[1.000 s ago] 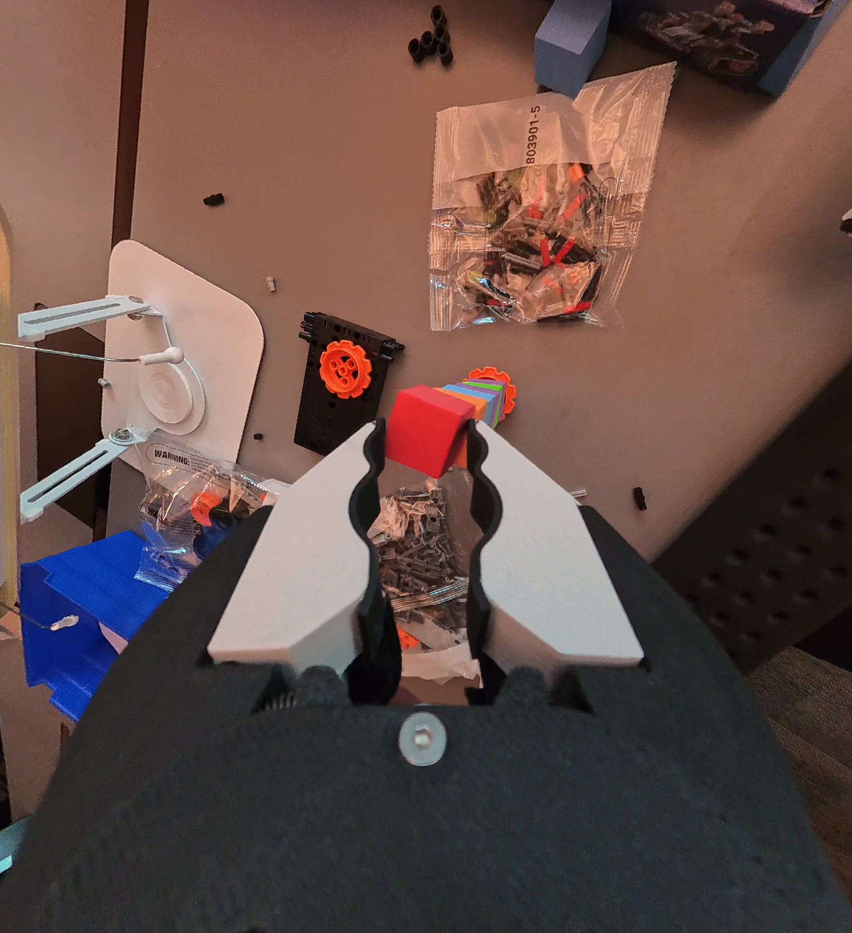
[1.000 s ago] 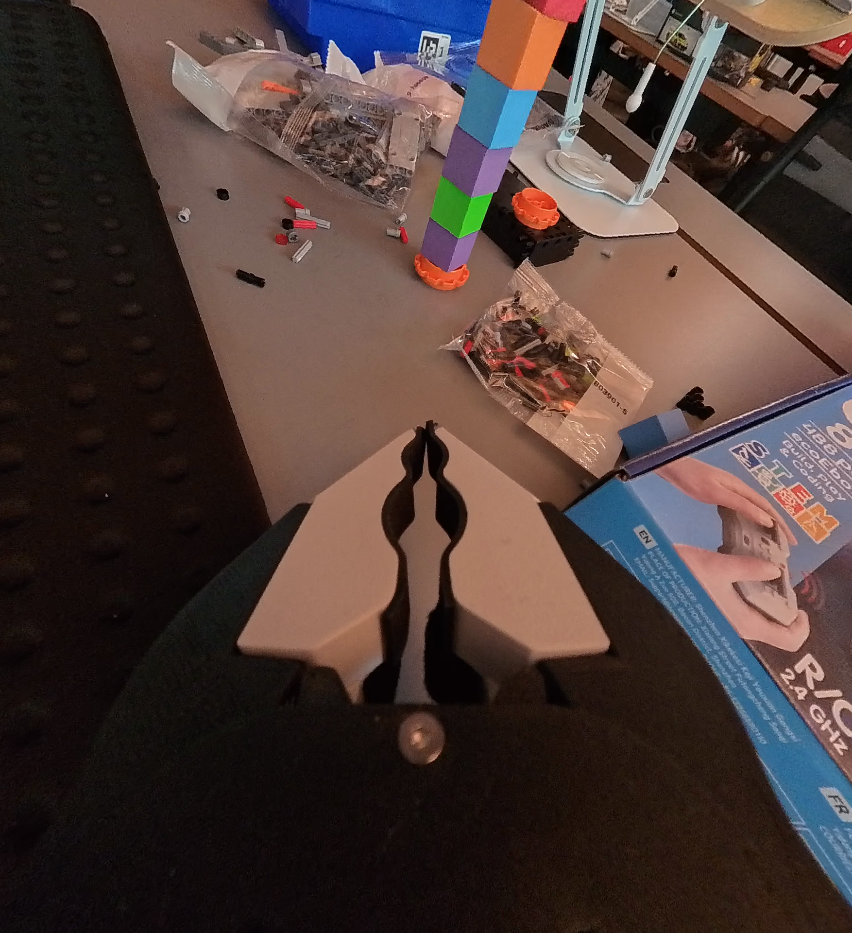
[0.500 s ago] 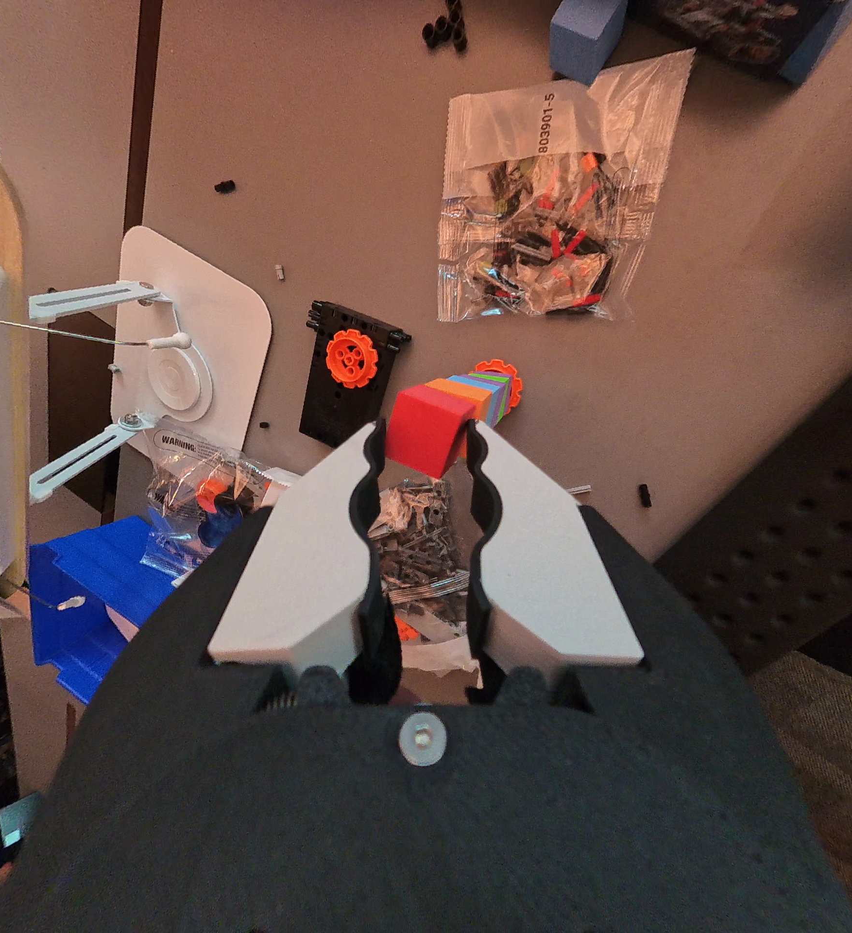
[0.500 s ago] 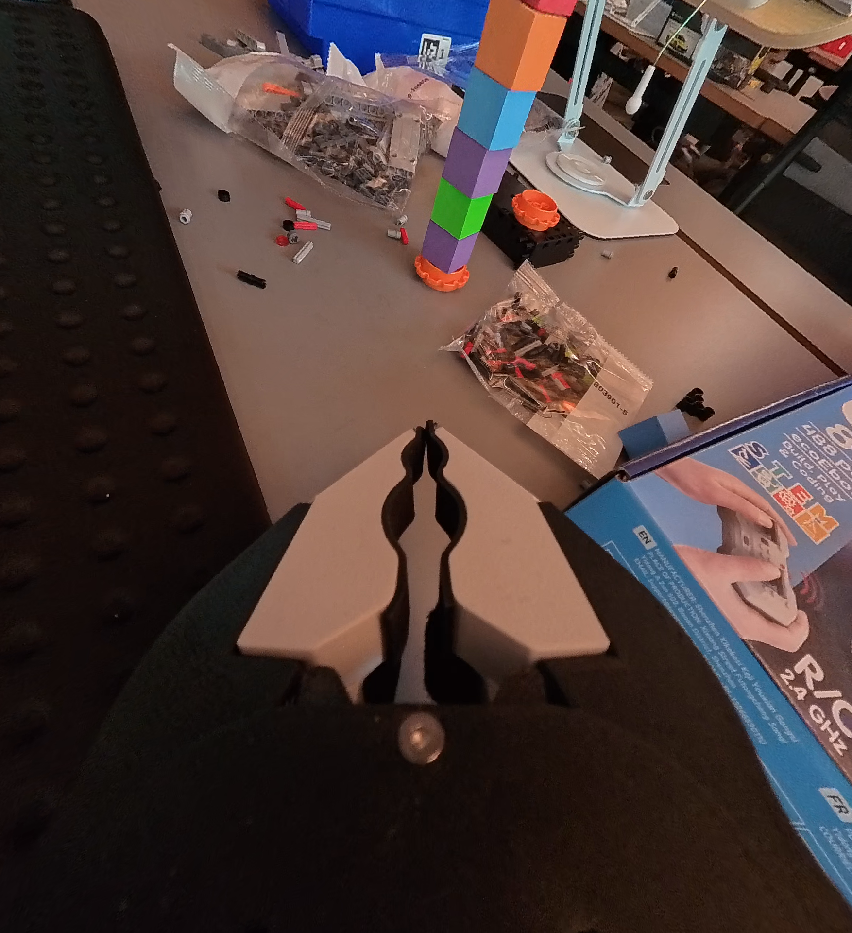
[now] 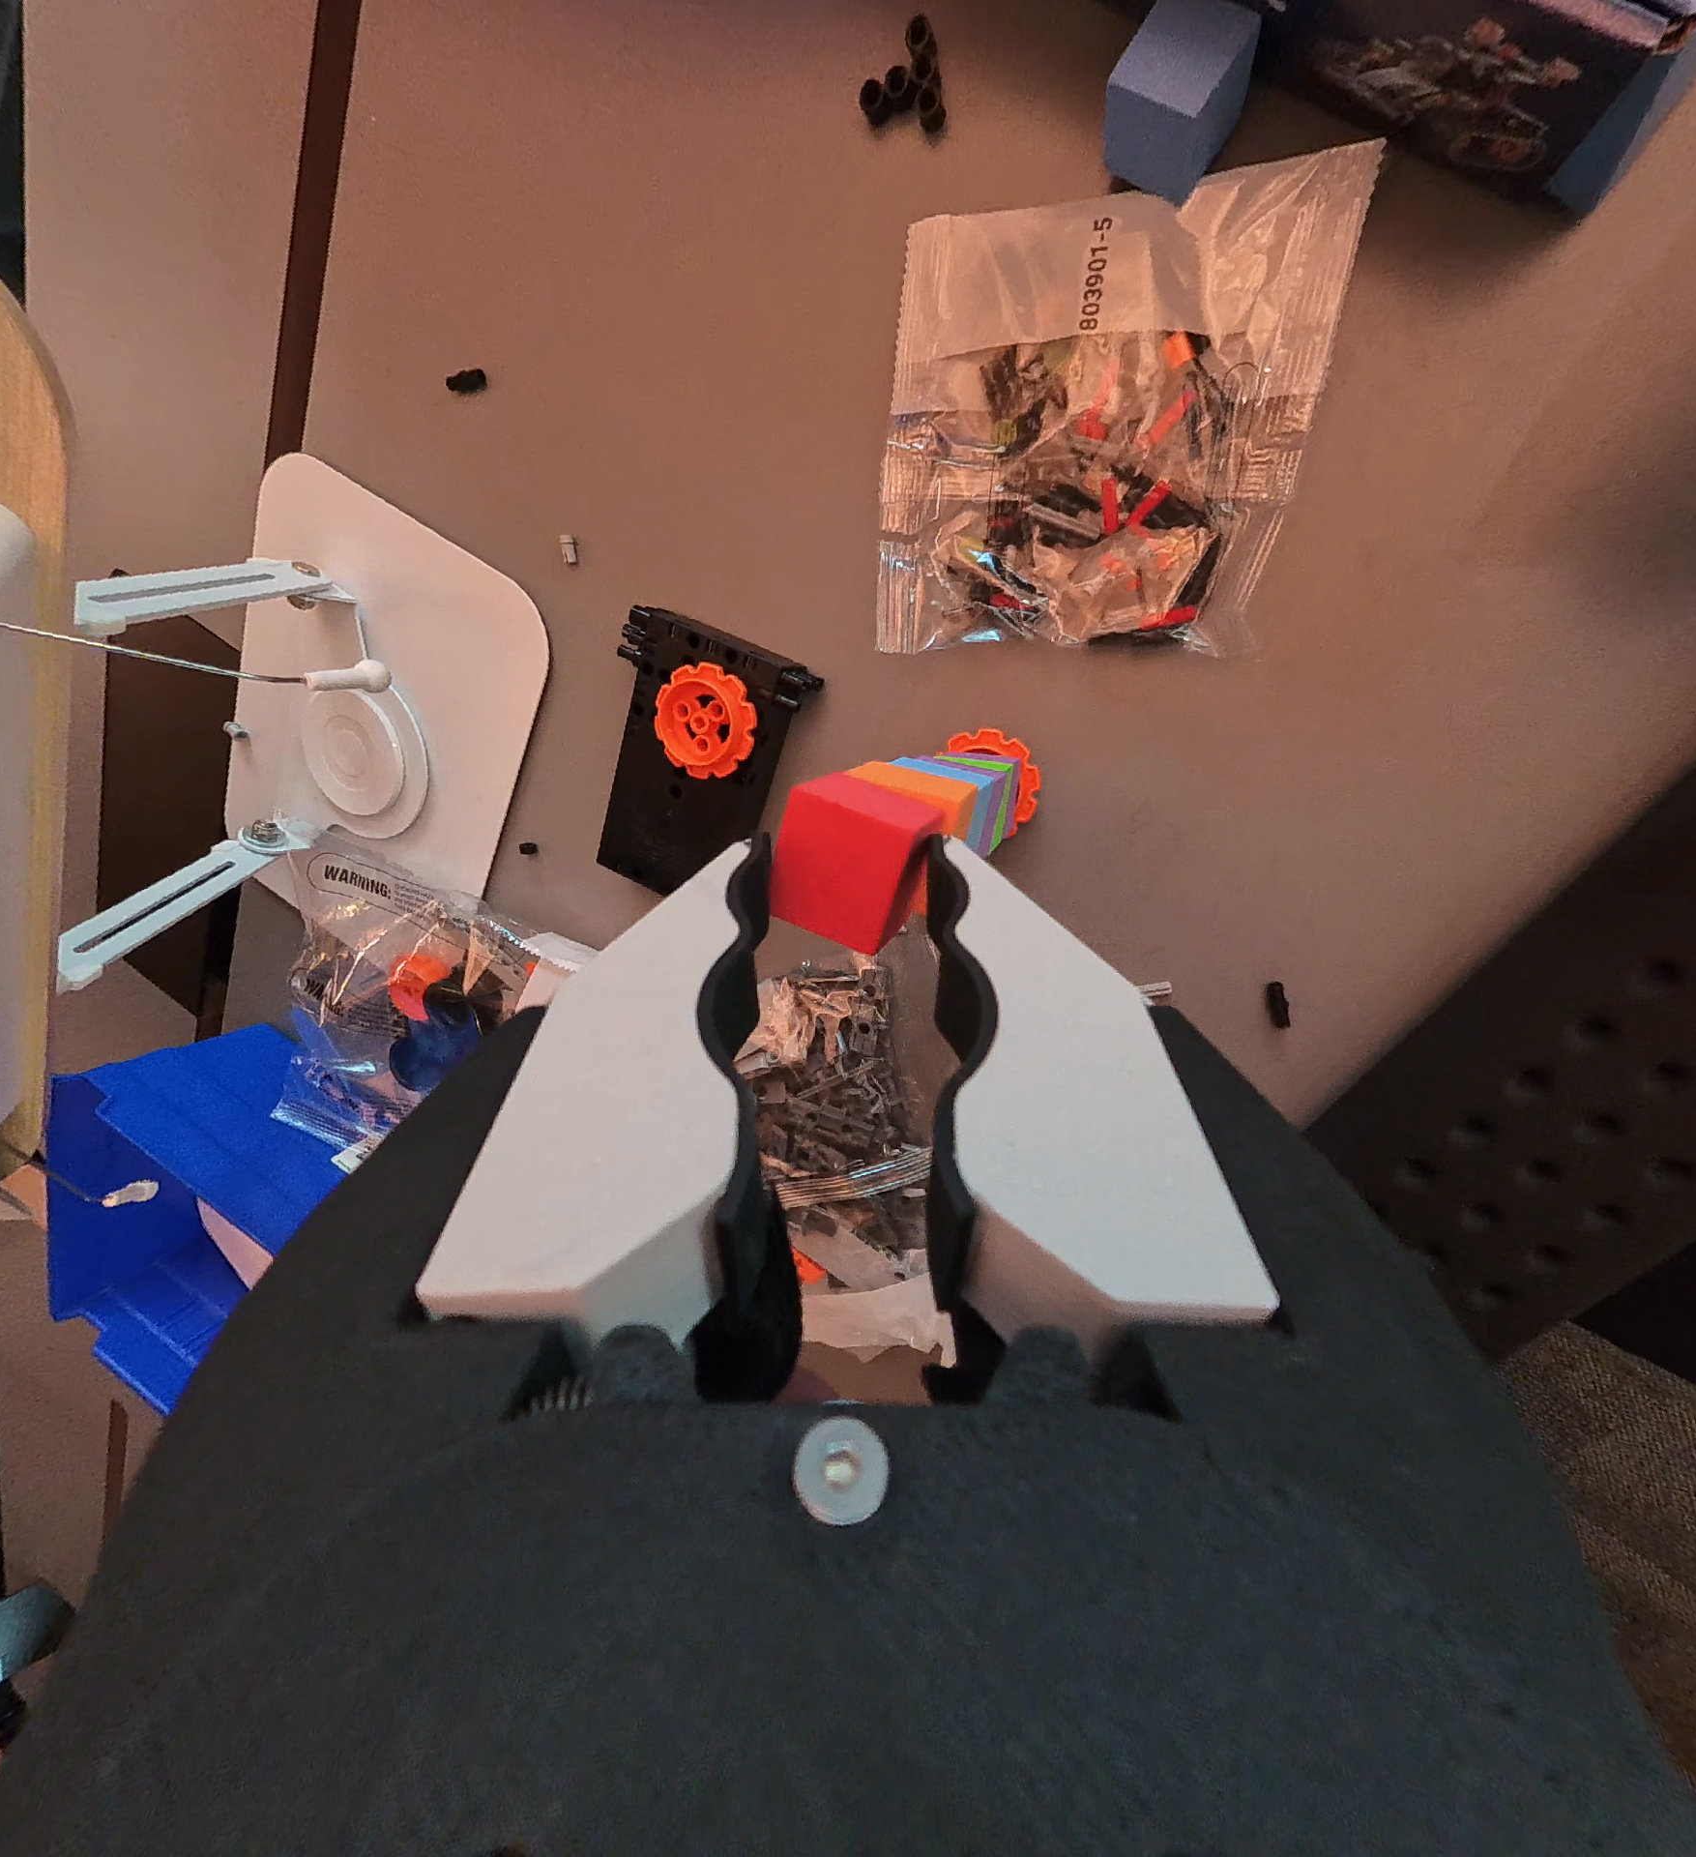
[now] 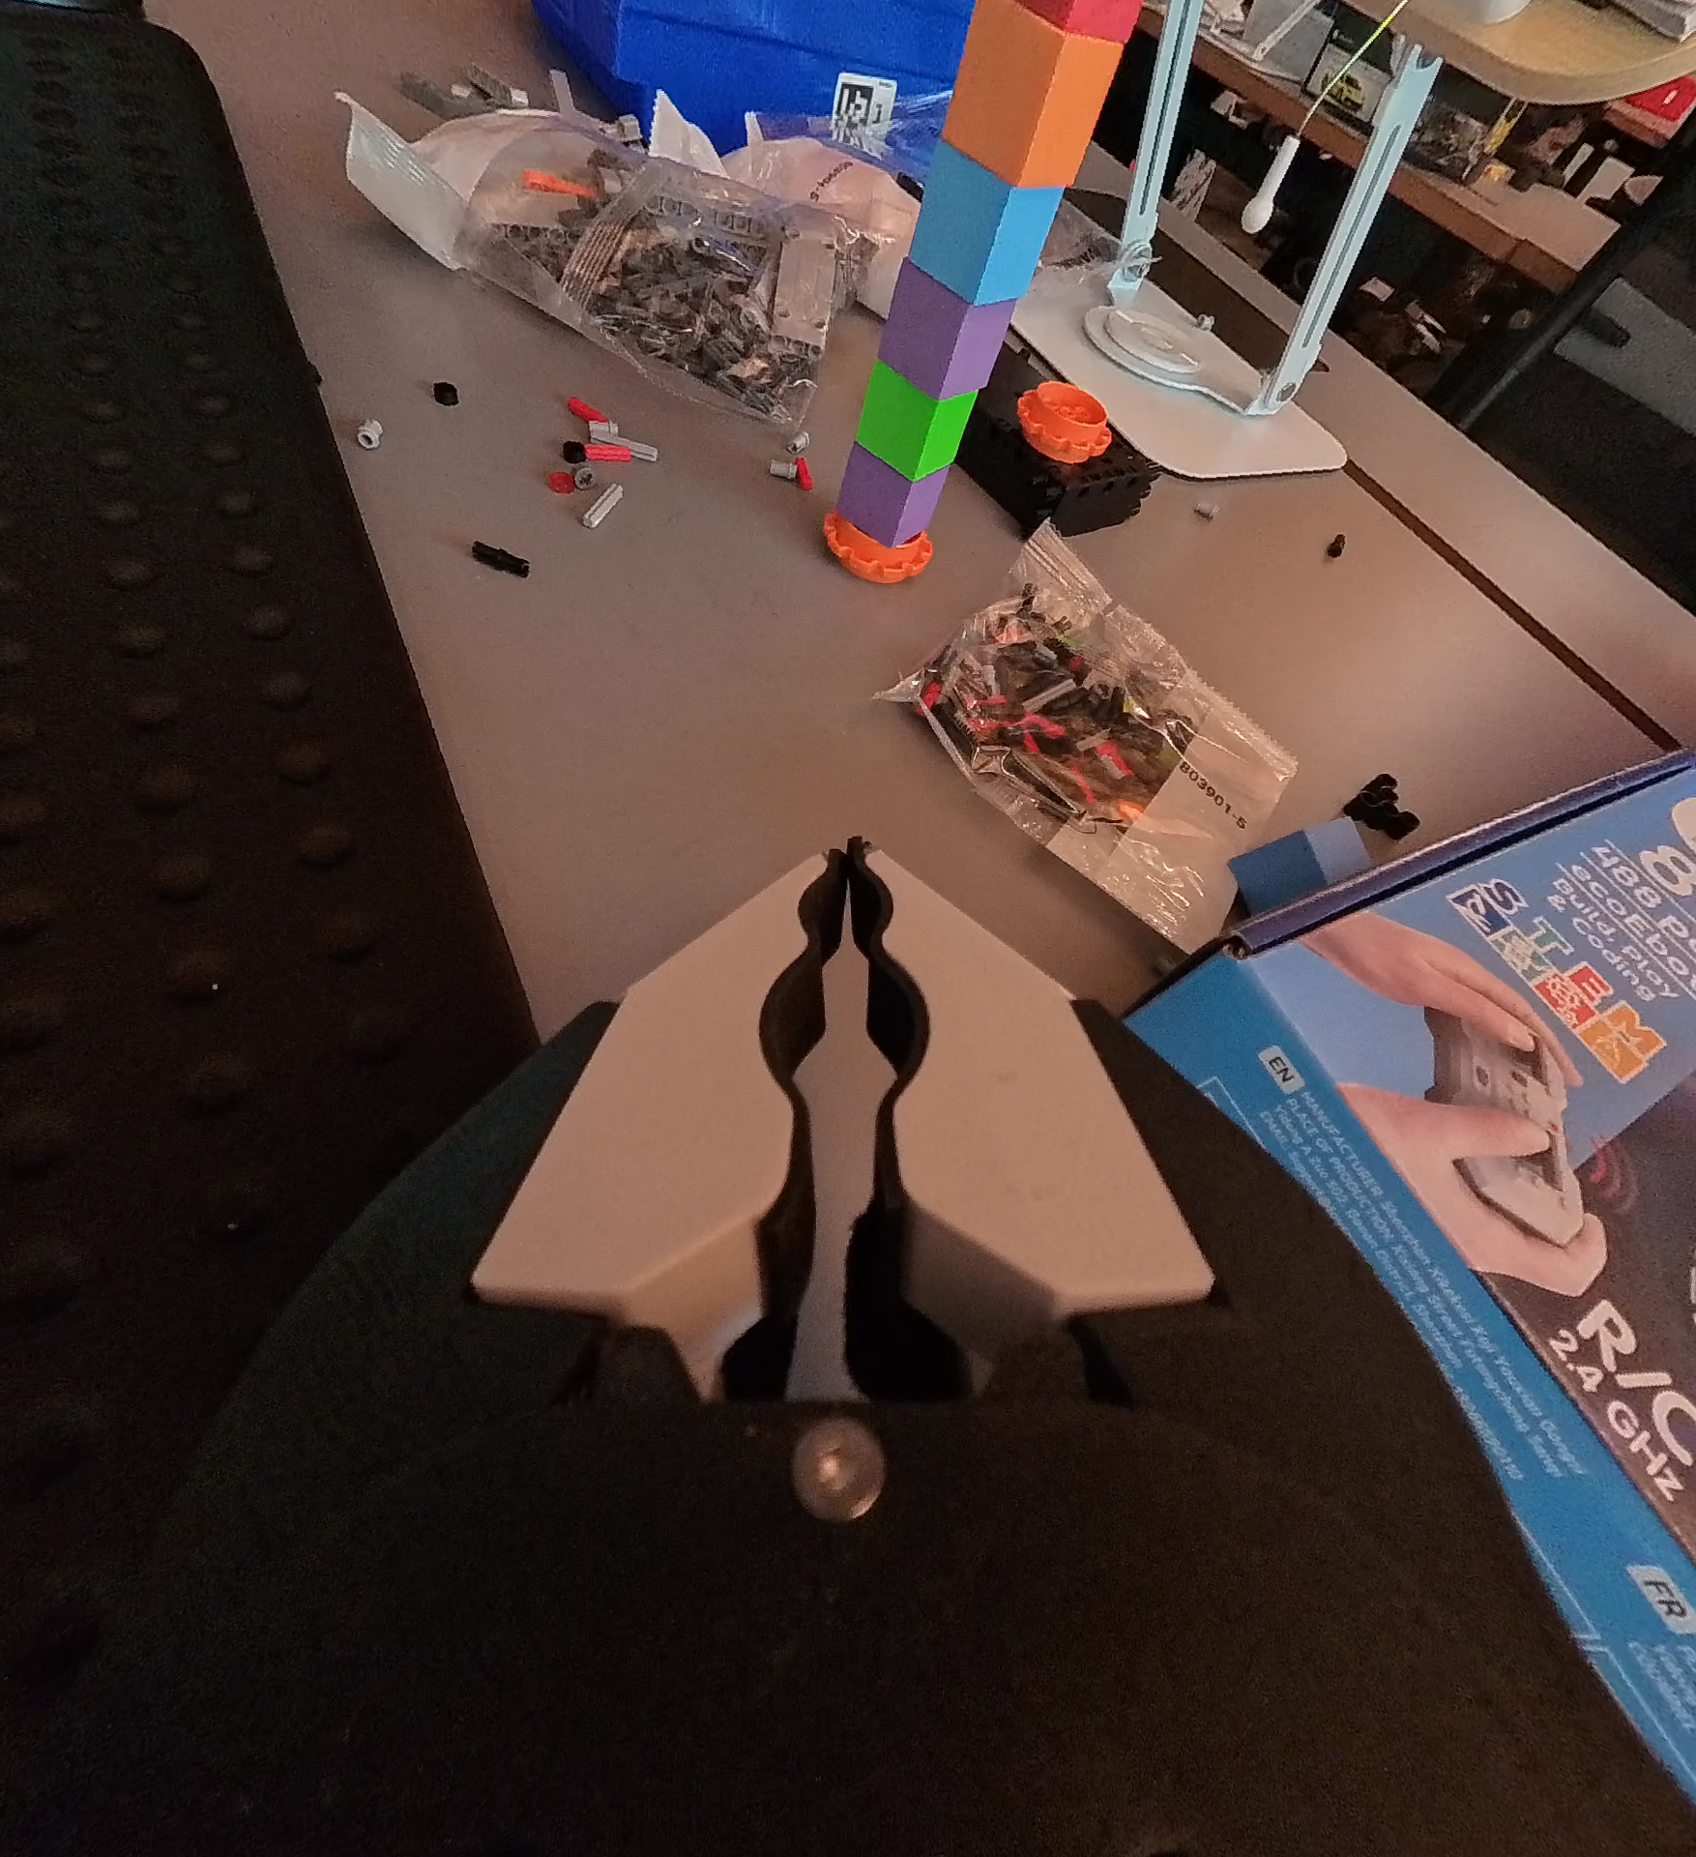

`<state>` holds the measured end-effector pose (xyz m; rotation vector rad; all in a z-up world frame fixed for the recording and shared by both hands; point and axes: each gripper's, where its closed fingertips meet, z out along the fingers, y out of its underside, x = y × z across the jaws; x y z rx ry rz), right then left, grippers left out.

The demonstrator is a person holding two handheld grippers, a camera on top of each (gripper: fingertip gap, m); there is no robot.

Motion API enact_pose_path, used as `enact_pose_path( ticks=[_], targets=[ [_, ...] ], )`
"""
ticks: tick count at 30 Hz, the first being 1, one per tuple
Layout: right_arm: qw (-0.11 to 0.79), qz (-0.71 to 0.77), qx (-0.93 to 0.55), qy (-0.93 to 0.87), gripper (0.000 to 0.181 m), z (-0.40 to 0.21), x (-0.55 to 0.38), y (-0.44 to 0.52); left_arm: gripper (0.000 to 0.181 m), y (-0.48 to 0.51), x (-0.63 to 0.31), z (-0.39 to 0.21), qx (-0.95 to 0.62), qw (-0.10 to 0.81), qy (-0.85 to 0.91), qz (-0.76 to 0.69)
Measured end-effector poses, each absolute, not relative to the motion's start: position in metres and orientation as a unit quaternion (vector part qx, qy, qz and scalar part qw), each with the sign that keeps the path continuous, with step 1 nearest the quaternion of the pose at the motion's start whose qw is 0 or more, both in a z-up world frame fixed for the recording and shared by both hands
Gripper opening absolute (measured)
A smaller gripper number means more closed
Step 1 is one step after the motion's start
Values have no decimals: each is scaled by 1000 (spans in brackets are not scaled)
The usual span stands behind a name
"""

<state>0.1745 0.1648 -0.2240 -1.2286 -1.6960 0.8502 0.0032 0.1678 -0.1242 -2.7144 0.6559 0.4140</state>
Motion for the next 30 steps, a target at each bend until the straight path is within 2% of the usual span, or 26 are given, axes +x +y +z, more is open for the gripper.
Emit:
enact_pose_path(
  ticks=[12,16,20,23,27,30],
  targets=[
    [427,341,-492,-678,0,-224,174,165,30,169,6,-125,-949,165,226,148],
    [427,341,-492,-678,0,-224,174,165,42,170,5,-122,-947,173,222,155],
    [427,340,-492,-678,0,-224,174,165,47,181,18,-98,-933,229,219,169],
    [427,338,-492,-680,0,-224,174,165,44,204,65,-90,-912,287,248,158],
    [426,338,-493,-680,0,-225,174,165,45,245,110,-130,-898,306,269,165],
    [426,337,-493,-679,0,-225,174,165,48,269,118,-183,-912,271,265,158]
  ],
)
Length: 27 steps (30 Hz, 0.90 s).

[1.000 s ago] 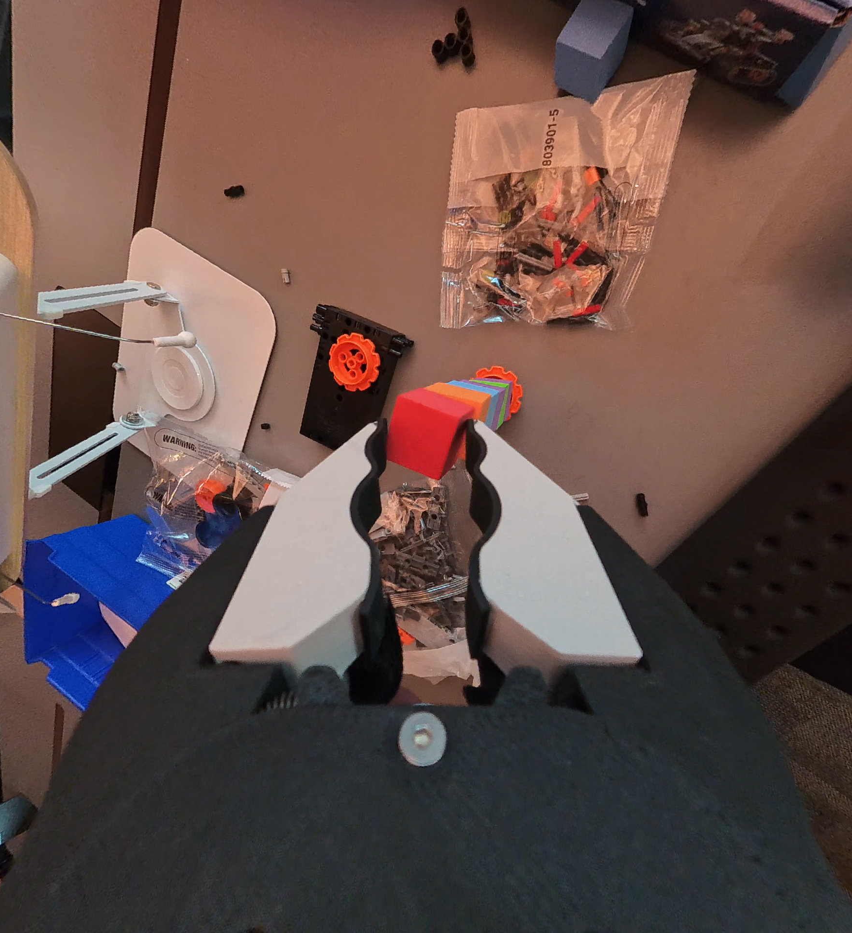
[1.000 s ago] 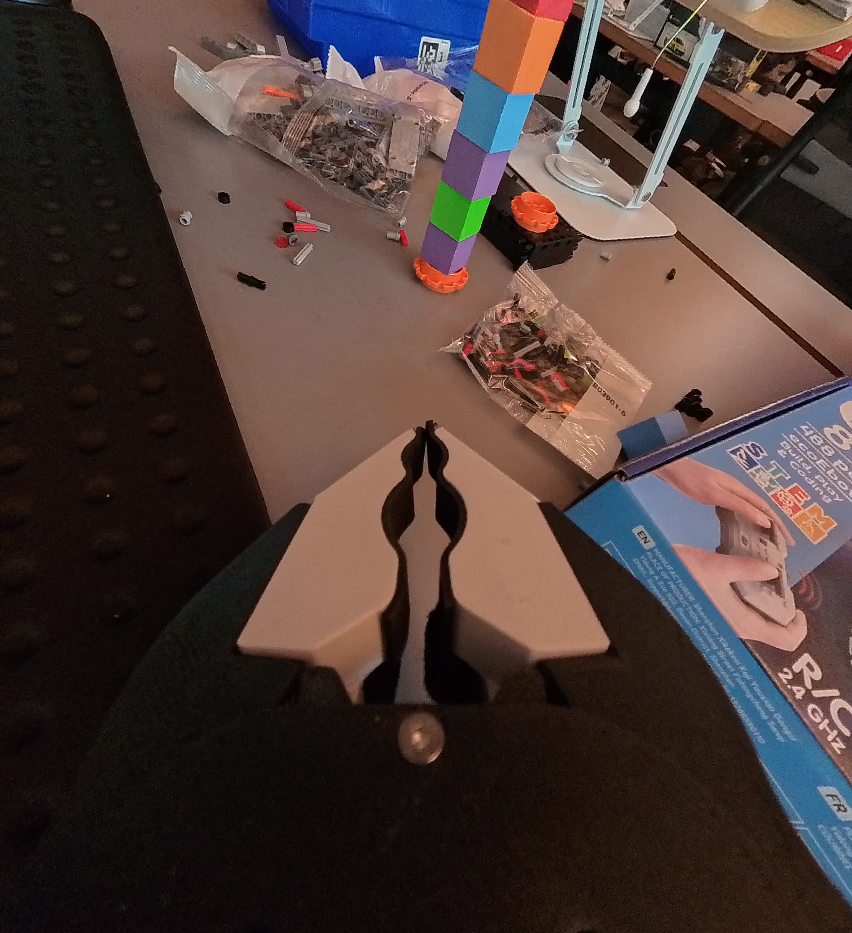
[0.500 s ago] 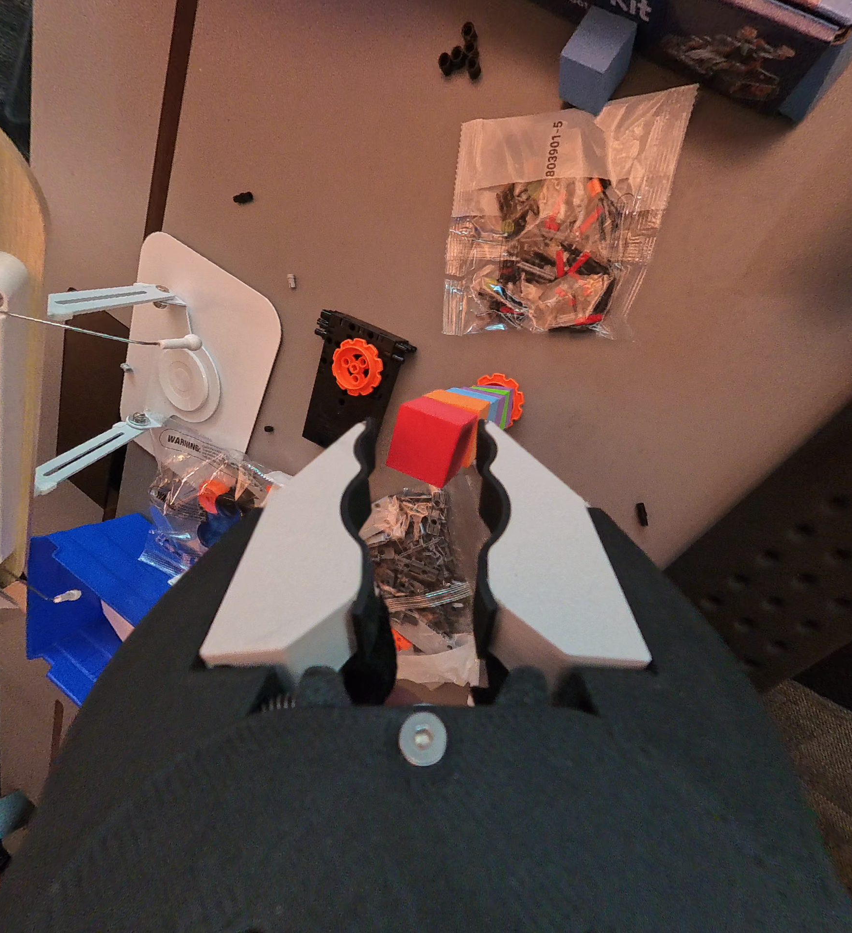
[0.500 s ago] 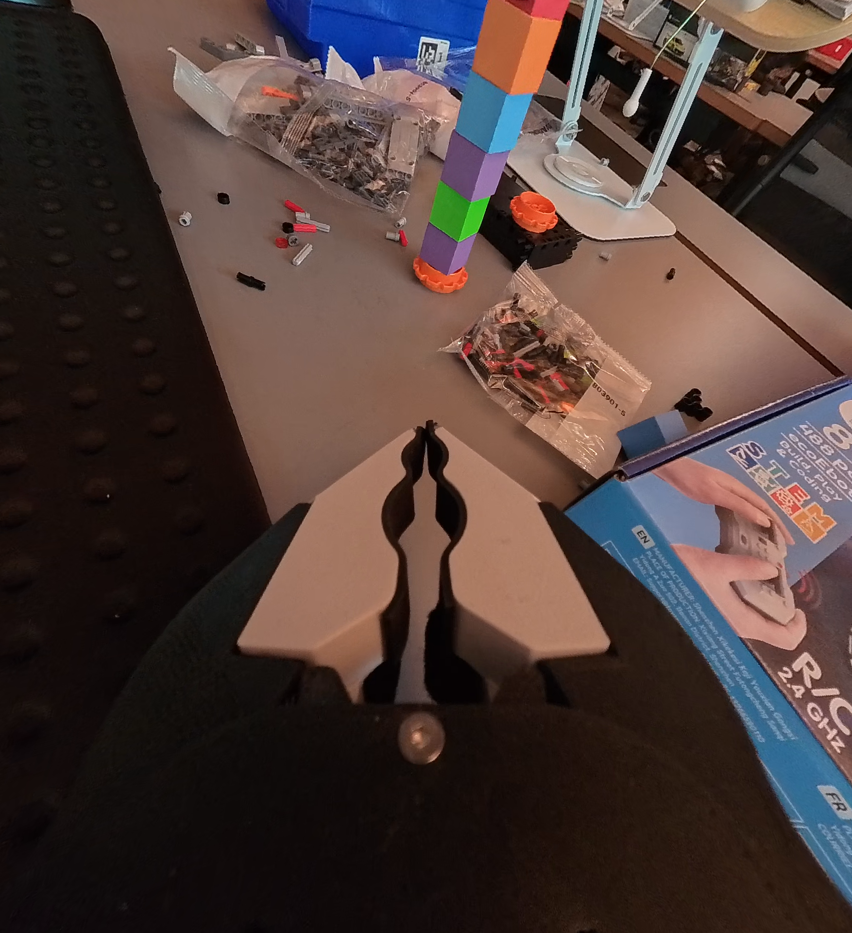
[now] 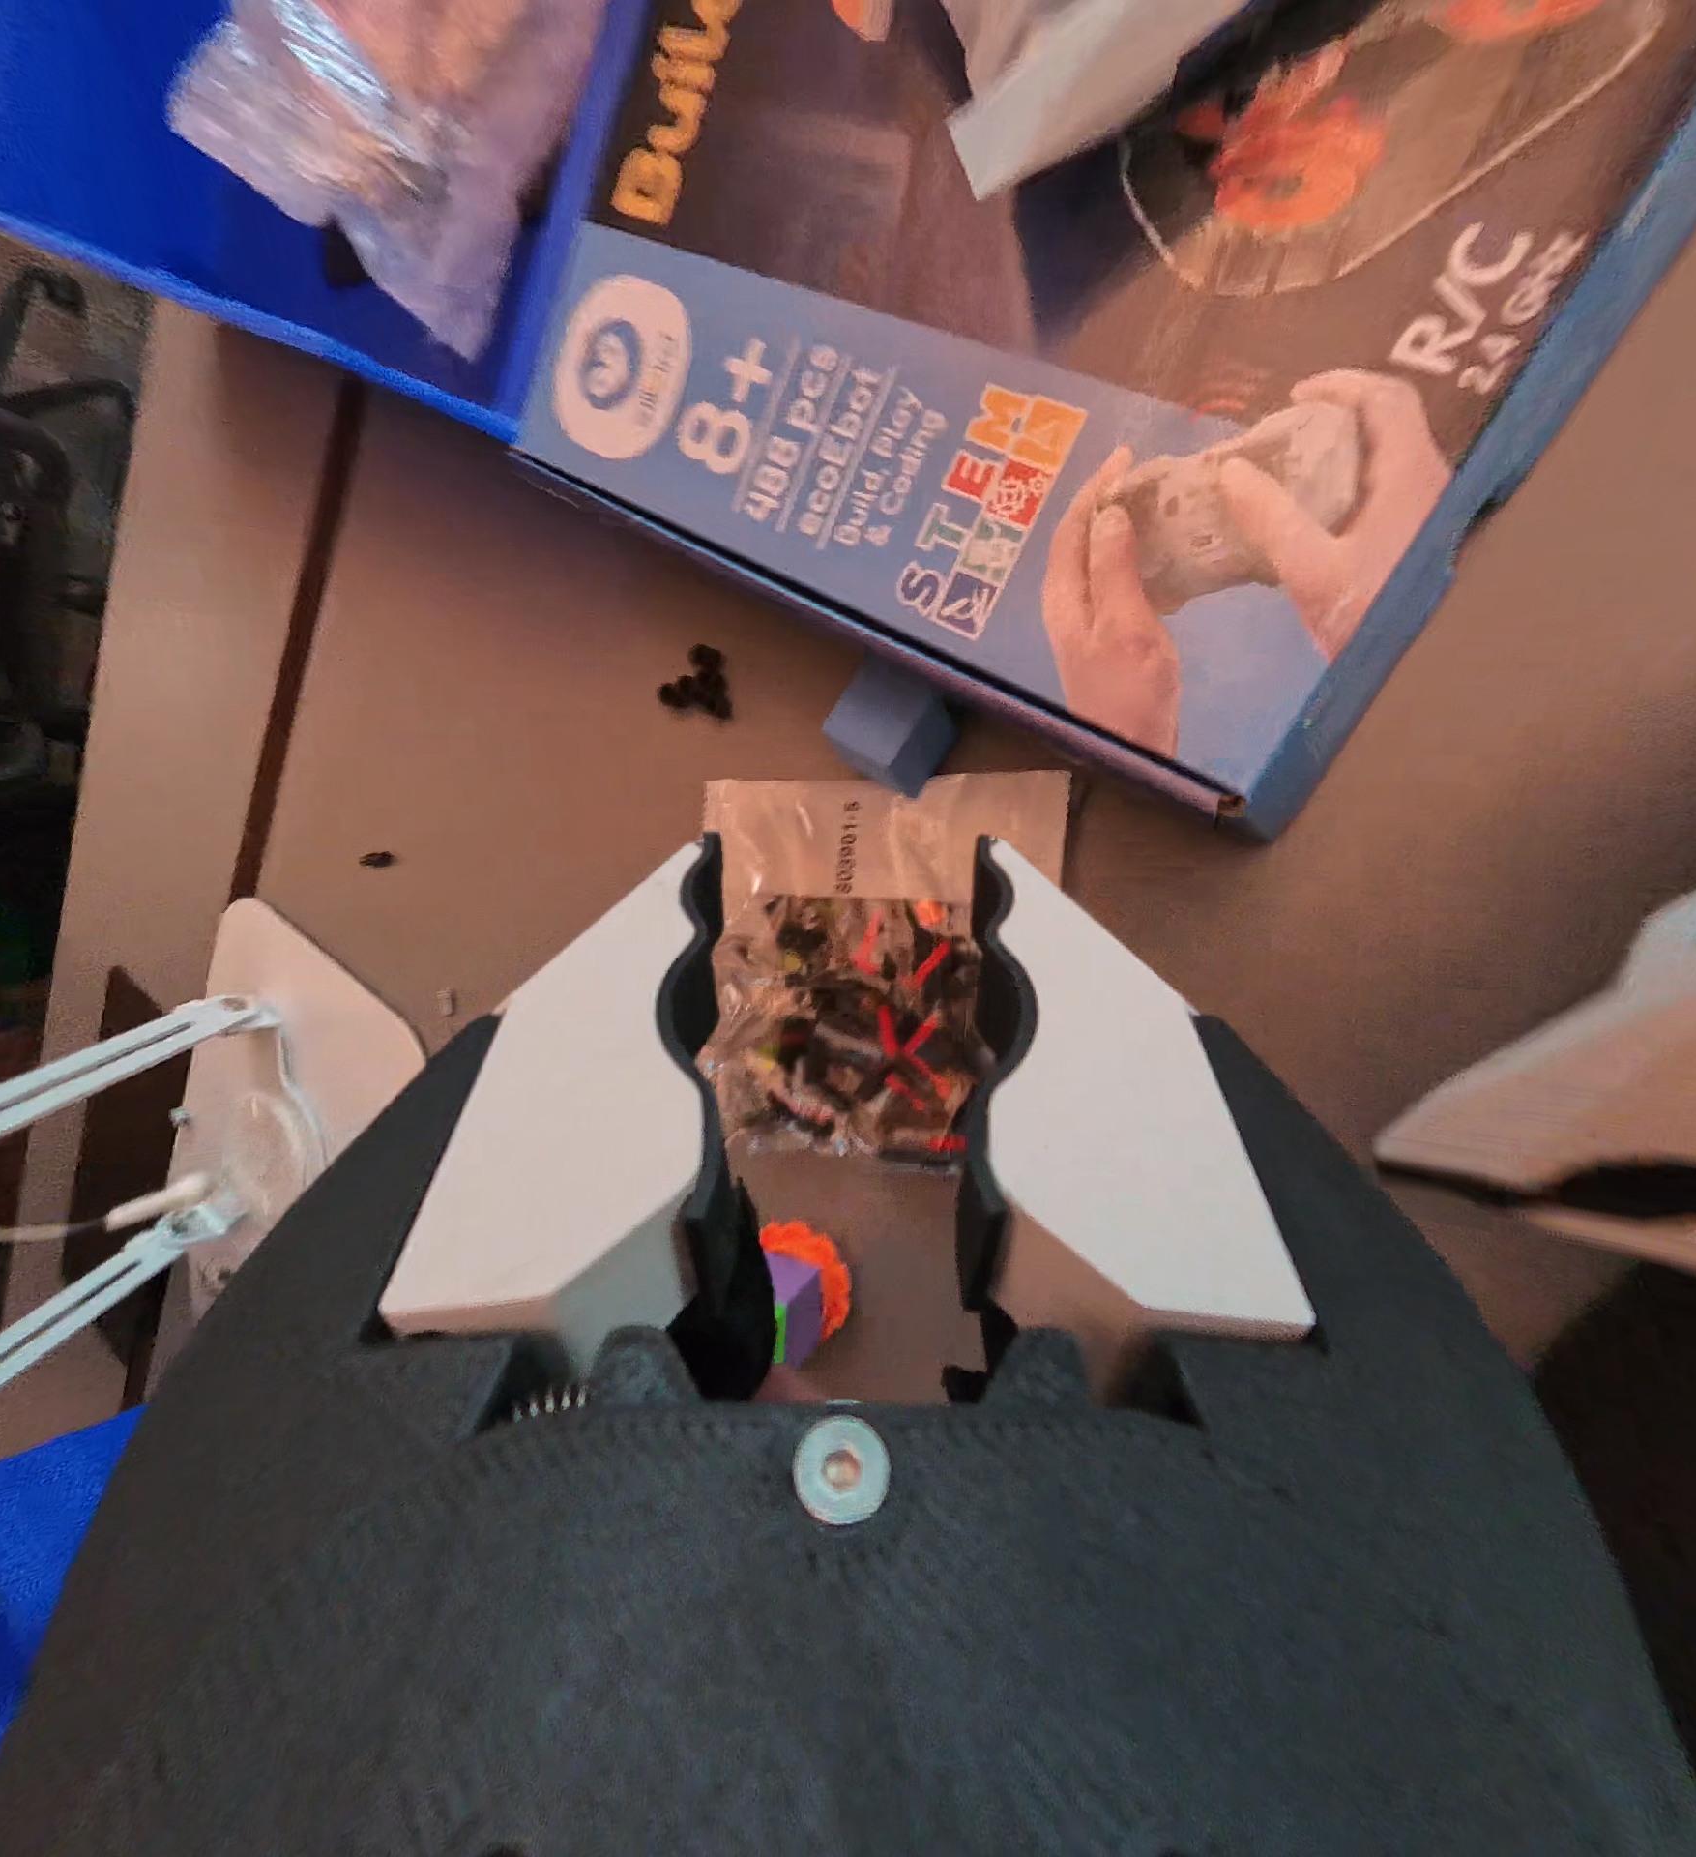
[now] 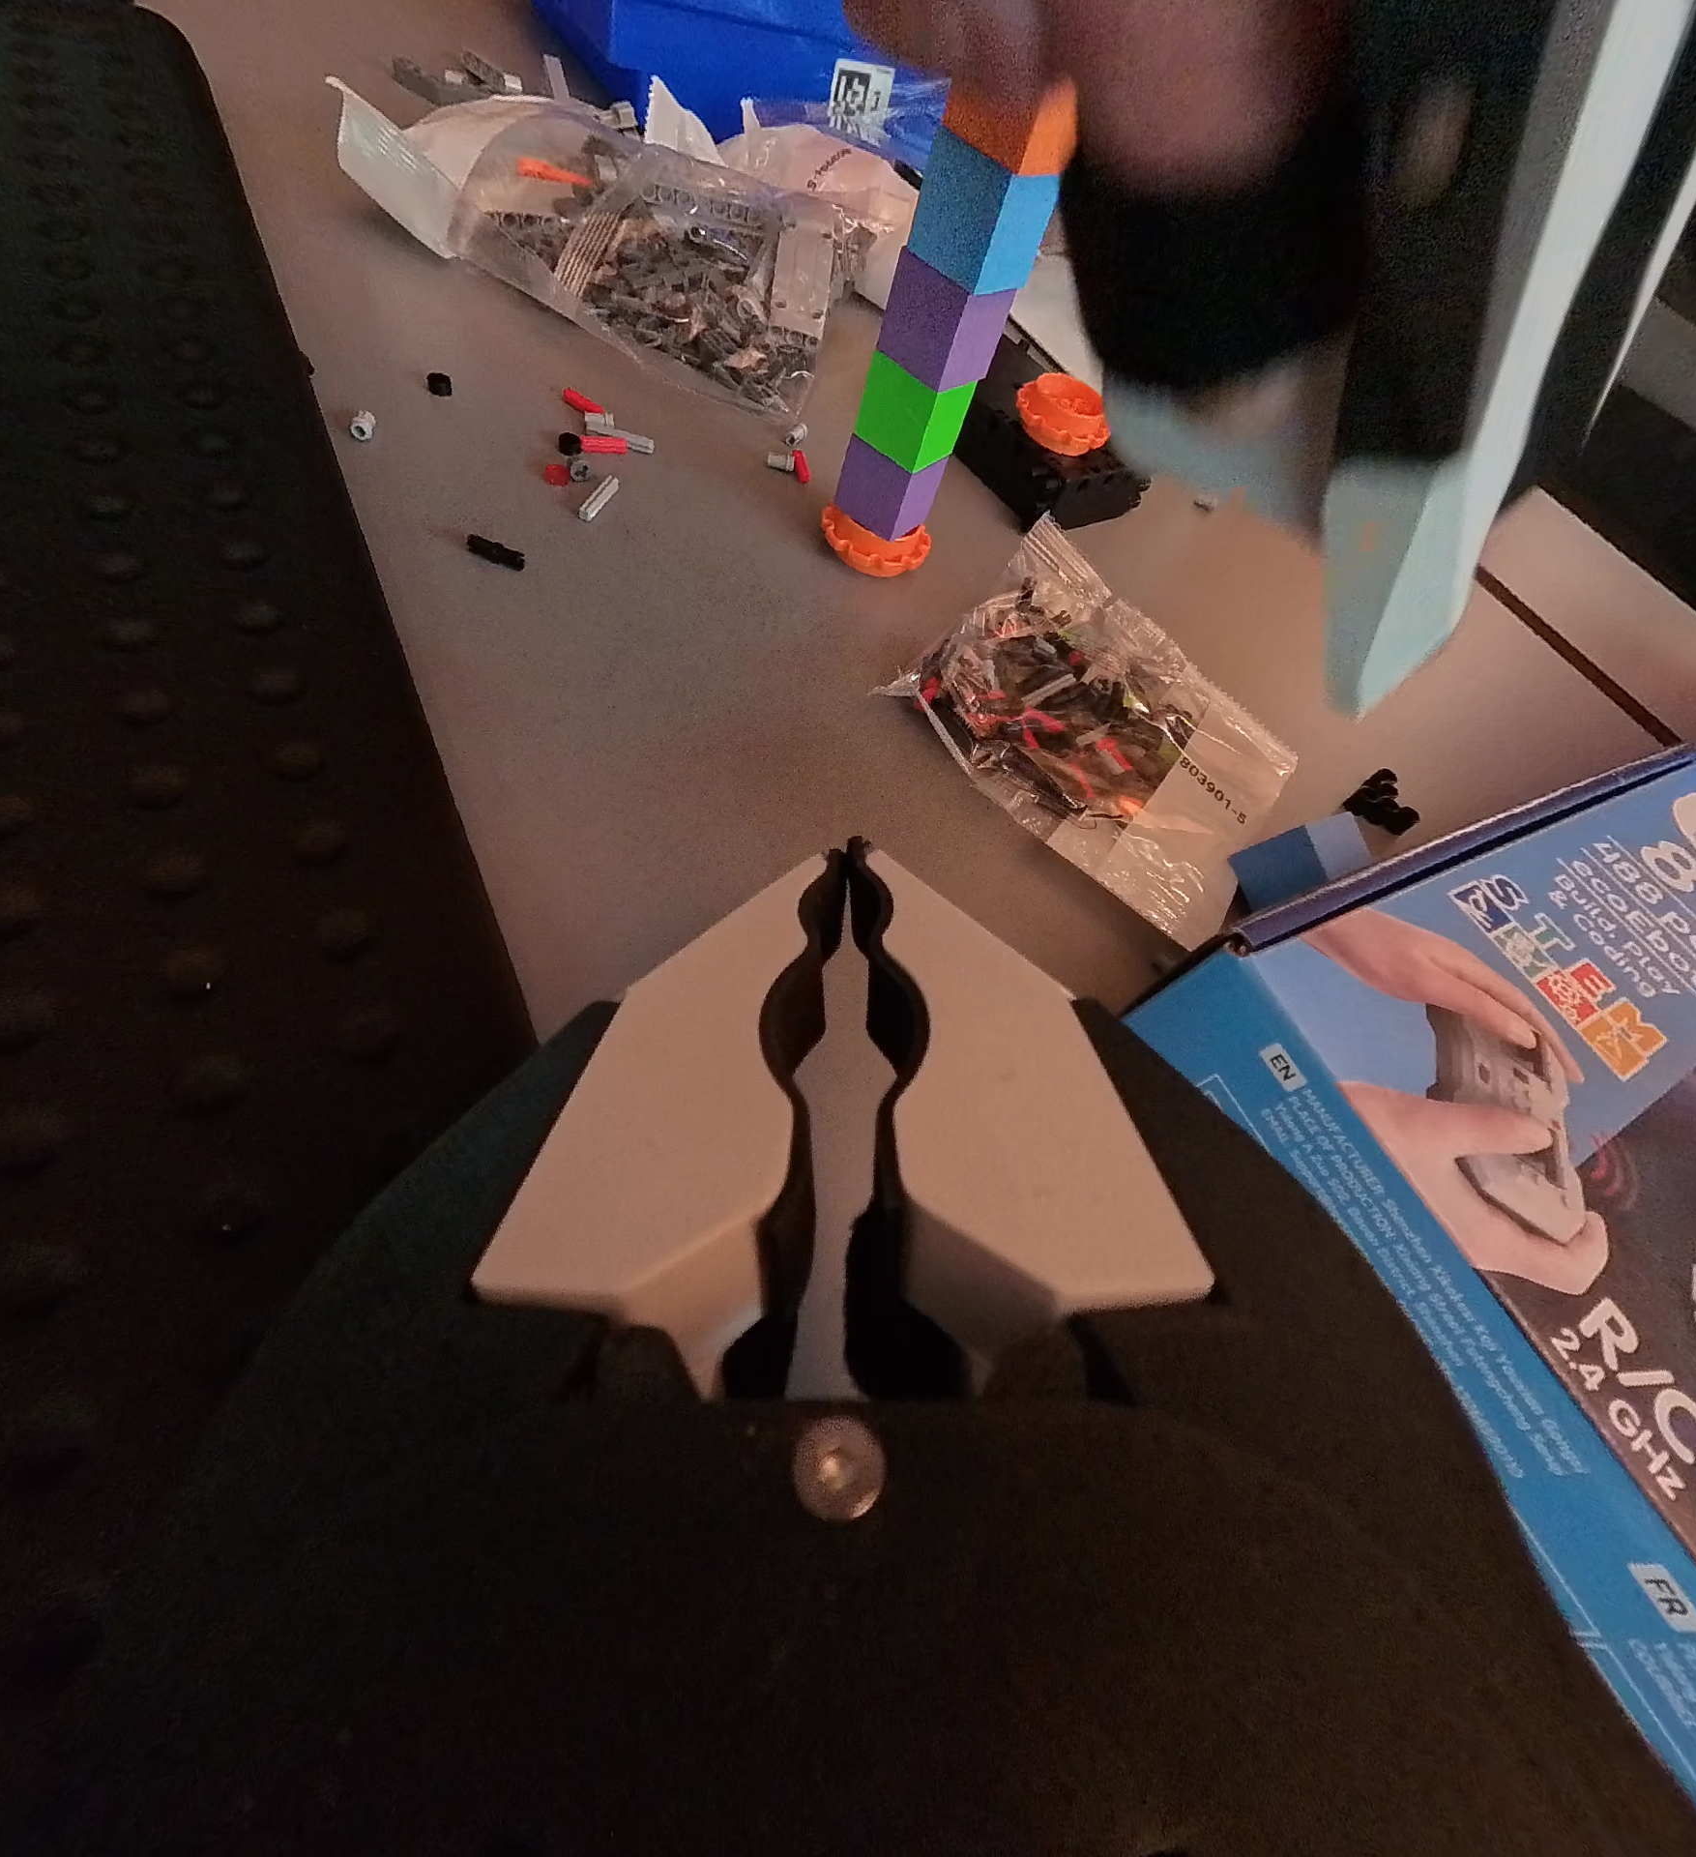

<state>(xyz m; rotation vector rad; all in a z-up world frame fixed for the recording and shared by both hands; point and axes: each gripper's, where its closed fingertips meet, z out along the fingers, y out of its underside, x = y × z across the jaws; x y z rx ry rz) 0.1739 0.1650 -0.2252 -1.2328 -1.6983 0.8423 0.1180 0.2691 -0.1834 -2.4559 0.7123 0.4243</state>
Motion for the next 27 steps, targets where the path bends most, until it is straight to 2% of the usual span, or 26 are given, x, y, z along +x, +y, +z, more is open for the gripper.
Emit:
enact_pose_path(
  ticks=[4,9,12,14,17,22,27],
  targets=[
    [423,337,-494,-681,0,-226,174,165,44,290,116,-225,-918,236,279,158],
    [423,338,-494,-680,0,-226,174,165,44,302,105,-246,-920,192,303,155],
    [424,339,-493,-680,0,-225,174,164,42,307,108,-253,-923,192,311,120],
    [424,339,-493,-680,0,-225,174,164,32,310,106,-257,-926,192,304,115],
    [424,340,-493,-679,0,-224,174,164,30,310,108,-258,-929,198,295,103],
    [426,340,-491,-680,0,-224,174,164,30,294,109,-235,-931,213,271,122],
    [427,338,-489,-681,0,-224,174,163,30,265,110,-151,-910,291,259,145]
  ],
)
